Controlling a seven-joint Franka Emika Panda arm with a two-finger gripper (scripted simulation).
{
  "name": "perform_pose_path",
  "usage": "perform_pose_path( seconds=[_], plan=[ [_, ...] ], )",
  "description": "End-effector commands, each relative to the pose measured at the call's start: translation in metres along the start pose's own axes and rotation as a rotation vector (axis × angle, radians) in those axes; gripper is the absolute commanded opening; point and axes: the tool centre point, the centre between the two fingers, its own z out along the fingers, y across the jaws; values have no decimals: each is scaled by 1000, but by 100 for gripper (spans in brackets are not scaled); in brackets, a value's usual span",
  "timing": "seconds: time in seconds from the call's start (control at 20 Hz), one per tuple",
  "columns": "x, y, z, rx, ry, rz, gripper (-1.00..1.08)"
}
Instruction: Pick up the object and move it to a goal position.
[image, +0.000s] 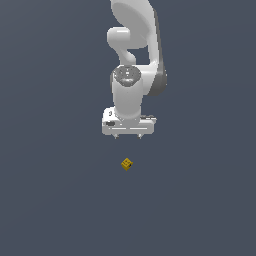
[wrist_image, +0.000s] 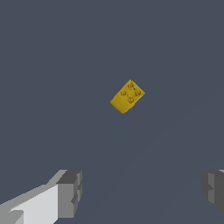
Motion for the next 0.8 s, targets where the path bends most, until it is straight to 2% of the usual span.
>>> perform_pose_path(
  seconds=[0.0,0.75],
  plan=[
    [0,0,0,0,0,0,100],
    [9,6,-12,-12,16,-3,100]
  ],
)
